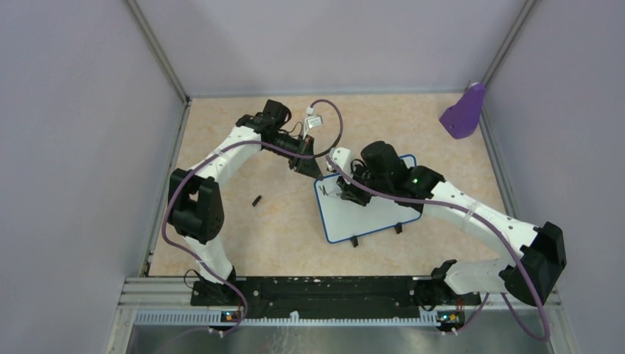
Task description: Write a sentence on the whiteboard
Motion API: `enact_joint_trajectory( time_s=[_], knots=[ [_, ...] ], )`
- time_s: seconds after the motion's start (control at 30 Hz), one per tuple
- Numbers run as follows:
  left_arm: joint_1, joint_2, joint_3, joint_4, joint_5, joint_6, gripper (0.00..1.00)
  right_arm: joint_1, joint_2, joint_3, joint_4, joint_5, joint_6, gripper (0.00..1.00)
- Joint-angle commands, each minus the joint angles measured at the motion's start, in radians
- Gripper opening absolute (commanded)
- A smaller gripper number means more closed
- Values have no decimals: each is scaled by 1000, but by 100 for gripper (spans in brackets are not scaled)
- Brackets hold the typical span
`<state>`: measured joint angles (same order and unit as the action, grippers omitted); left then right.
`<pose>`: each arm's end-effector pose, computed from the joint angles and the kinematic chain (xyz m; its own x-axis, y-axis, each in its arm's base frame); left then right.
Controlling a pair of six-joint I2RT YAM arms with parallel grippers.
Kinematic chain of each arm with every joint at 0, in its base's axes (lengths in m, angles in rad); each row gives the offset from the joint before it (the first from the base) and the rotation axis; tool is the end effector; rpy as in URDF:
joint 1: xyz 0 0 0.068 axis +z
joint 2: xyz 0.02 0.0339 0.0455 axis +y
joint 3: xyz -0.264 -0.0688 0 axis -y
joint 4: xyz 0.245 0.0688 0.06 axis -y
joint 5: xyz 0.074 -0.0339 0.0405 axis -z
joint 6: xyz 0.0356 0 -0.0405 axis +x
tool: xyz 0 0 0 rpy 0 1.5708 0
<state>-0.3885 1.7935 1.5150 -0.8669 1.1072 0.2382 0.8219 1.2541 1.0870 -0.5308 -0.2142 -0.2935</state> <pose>0.3280 -0.1687 0.2794 -0.6986 0.4000 -0.5933 0.6955 0.1849 -0.6944 0.1801 0.2049 0.3129 -0.1797 -0.6085 -0.7729 -0.9178 0.3865 -0.0909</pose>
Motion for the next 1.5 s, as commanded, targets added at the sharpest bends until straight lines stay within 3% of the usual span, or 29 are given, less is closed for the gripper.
enact_joint_trajectory(
  time_s=[0.0,1.07,1.47],
  knots=[
    [-9,12,-1,4,31,9,0,3,-22,-9,-3,16,-9,0],
    [-10,12,-2,9,28,5,0,-38,-7,102,67,72,46,0],
    [-10,10,-4,9,28,7,0,-38,-50,90,-12,-63,16,0]
  ],
)
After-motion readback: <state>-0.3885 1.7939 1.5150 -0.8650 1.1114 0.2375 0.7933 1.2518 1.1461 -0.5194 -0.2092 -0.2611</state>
